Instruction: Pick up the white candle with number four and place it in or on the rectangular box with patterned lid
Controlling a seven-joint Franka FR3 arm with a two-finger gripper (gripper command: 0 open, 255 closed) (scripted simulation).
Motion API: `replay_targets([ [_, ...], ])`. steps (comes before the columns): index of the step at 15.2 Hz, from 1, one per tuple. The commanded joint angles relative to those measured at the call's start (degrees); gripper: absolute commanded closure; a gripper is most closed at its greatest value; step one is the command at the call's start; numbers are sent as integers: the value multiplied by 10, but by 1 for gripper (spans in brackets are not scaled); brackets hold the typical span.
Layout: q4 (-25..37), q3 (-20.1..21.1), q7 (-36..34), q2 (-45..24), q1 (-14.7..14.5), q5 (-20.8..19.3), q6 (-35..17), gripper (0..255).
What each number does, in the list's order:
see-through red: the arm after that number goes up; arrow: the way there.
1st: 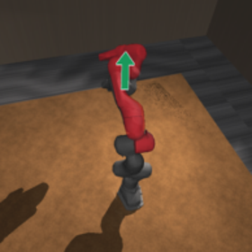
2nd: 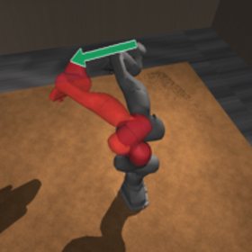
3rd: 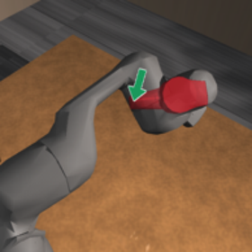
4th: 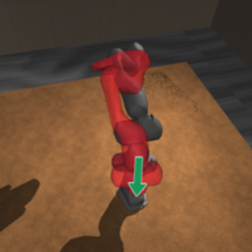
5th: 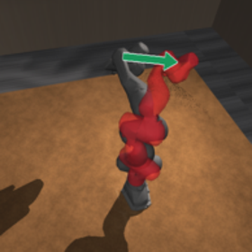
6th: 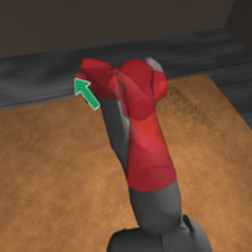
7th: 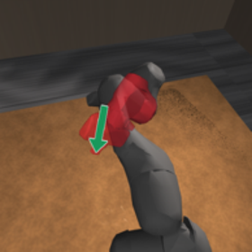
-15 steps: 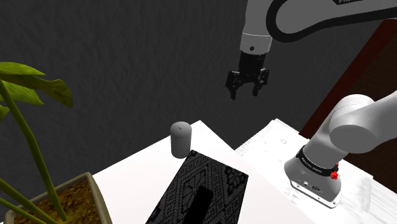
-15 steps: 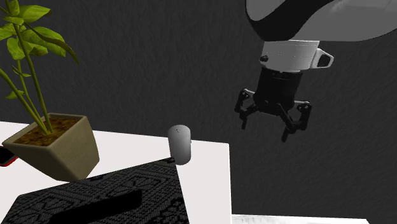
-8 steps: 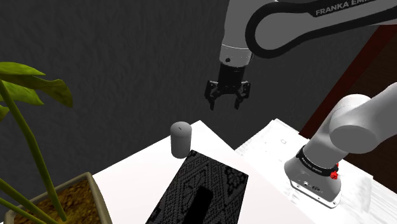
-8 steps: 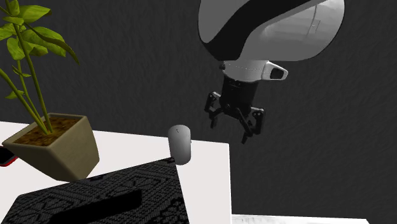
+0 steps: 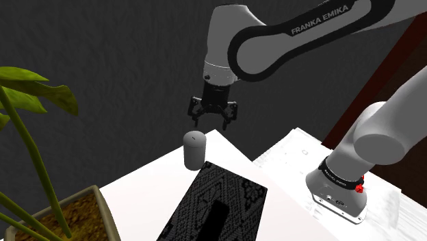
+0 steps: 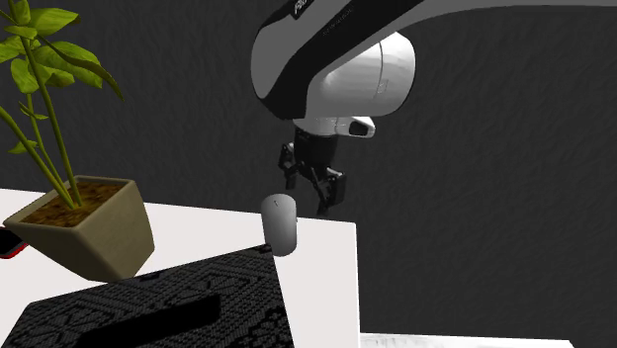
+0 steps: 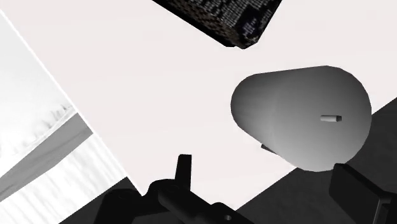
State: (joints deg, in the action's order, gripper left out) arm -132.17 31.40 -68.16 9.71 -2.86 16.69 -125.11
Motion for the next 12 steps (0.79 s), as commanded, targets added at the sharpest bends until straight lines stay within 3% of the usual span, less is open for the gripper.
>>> replay_targets([
  [1,32,15,-47,-46,3,-21,-23,0],
  [3,53,22,-78,-76,1,-37,-38,0],
  [12,32,28,-95,-119,-5,-60,-98,0],
])
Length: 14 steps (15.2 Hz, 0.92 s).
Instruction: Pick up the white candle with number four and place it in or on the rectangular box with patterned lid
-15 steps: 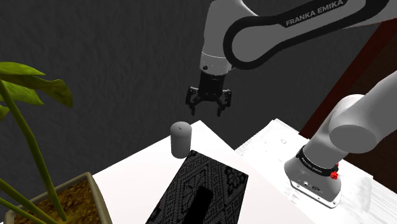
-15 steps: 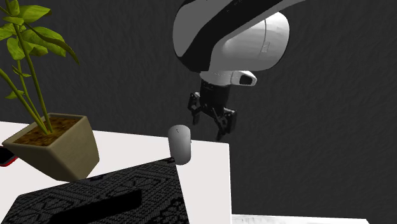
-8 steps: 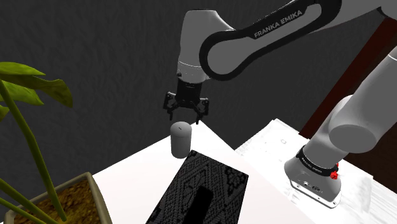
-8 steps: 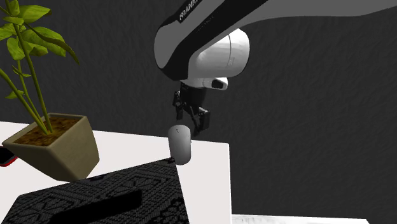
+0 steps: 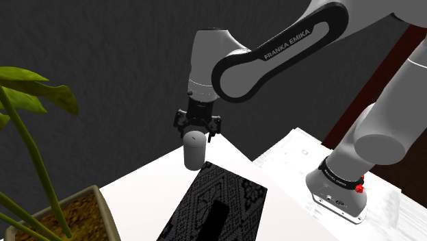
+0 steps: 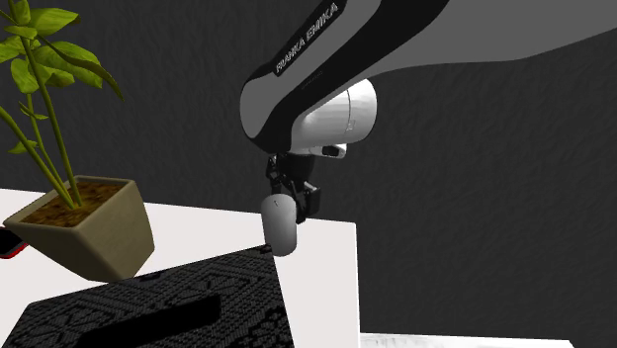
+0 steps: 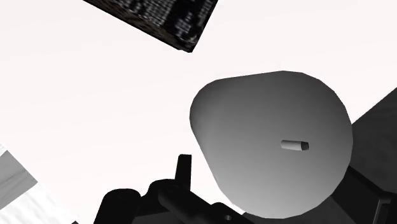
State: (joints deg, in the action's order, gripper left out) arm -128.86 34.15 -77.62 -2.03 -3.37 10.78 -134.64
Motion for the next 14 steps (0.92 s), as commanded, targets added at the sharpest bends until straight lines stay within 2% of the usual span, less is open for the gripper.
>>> replay_targets([
  [1,-1,0,0,-1,0,-1,-2,0],
  [6,-1,0,0,-1,0,-1,-2,0],
  [7,-1,0,0,-1,0,-1,-2,255],
  [14,-1,0,-1,-2,0,-1,-3,255],
])
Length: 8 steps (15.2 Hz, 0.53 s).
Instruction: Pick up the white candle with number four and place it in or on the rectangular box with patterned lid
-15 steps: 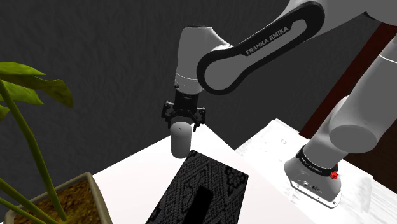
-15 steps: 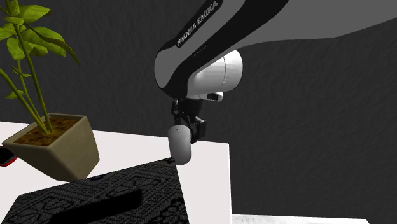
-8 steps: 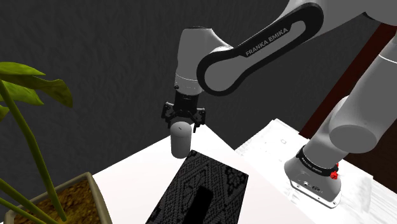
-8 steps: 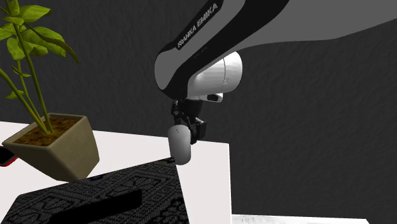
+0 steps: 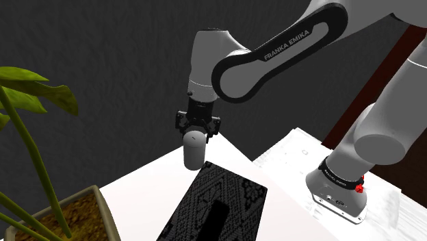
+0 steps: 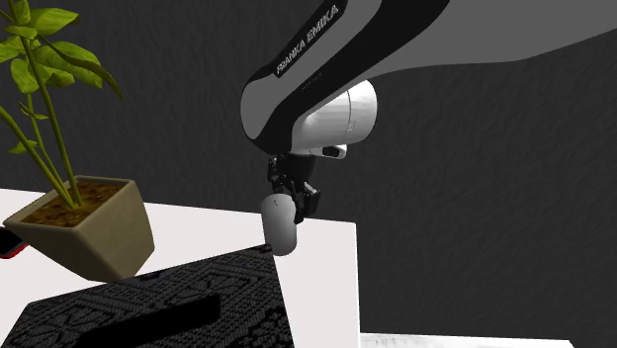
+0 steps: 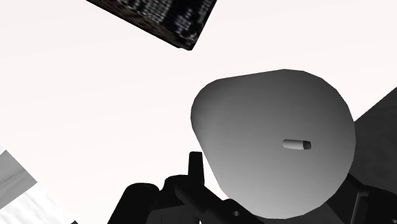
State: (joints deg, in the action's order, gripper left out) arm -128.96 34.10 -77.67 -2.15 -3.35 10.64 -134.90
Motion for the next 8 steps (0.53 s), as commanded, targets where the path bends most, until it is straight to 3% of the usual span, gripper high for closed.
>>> replay_targets([
  [1,0,1,0,-1,0,0,0,255],
  [8,21,-1,6,30,2,15,48,255],
])
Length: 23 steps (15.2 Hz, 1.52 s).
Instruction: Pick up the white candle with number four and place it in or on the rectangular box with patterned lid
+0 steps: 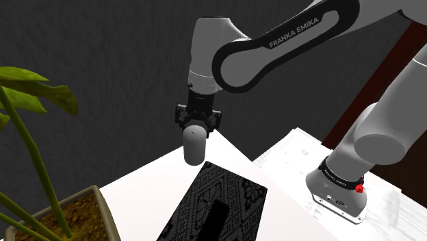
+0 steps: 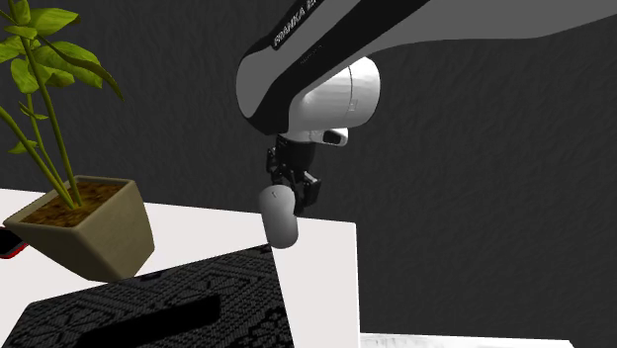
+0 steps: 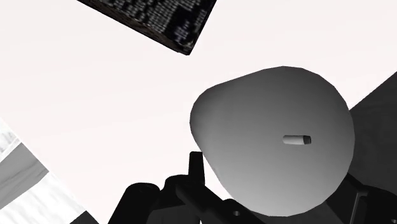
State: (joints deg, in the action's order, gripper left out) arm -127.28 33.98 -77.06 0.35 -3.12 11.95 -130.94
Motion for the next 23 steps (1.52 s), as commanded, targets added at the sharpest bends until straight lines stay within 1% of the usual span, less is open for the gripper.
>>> replay_targets([
  [1,8,0,0,10,0,4,16,255],
  [11,53,-7,3,47,3,18,95,255],
  [23,122,-16,-3,73,7,22,187,255],
])
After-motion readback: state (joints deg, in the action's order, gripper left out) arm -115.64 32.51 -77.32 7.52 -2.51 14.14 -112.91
